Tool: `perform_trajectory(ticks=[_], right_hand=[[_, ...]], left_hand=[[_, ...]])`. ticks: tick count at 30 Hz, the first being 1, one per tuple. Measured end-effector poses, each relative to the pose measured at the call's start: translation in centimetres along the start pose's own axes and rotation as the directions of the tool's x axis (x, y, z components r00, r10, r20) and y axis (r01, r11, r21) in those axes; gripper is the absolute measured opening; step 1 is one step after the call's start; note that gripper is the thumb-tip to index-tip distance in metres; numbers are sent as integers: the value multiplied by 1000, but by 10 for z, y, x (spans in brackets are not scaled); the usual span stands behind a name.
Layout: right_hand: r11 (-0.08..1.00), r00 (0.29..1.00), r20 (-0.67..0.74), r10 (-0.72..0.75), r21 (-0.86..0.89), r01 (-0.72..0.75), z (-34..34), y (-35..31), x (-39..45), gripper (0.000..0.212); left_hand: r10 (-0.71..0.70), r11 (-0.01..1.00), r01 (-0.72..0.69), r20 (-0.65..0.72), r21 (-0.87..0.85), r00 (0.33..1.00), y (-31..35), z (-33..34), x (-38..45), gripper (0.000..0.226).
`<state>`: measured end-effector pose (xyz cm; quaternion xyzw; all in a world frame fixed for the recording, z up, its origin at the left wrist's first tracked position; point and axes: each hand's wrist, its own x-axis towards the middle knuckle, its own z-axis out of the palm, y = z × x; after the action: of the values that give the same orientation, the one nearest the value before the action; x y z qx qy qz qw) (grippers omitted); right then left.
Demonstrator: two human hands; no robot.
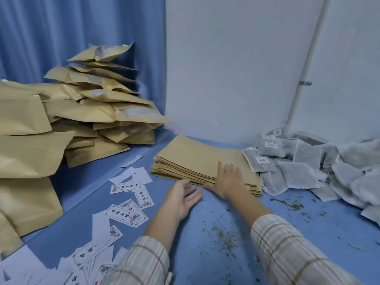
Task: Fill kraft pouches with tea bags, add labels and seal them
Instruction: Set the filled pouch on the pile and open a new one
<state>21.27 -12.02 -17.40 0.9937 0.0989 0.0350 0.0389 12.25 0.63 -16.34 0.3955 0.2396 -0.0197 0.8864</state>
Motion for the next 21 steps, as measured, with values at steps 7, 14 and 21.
perform_trajectory(ticks=[7,14,21], right_hand=[[970,833,-499,-241,-101,220,7,-5,-39,23],[854,656,-719,-230,175,491,-13,-24,-84,24],[602,909,-374,181,773,198,-41,3,-120,33]], left_hand=[[-11,997,4,101,74,995,-15,19,-6,24],[145,989,-144,107,-16,984,-19,31,-26,33],[266,963,-256,164,-79,950,-11,21,-66,27]])
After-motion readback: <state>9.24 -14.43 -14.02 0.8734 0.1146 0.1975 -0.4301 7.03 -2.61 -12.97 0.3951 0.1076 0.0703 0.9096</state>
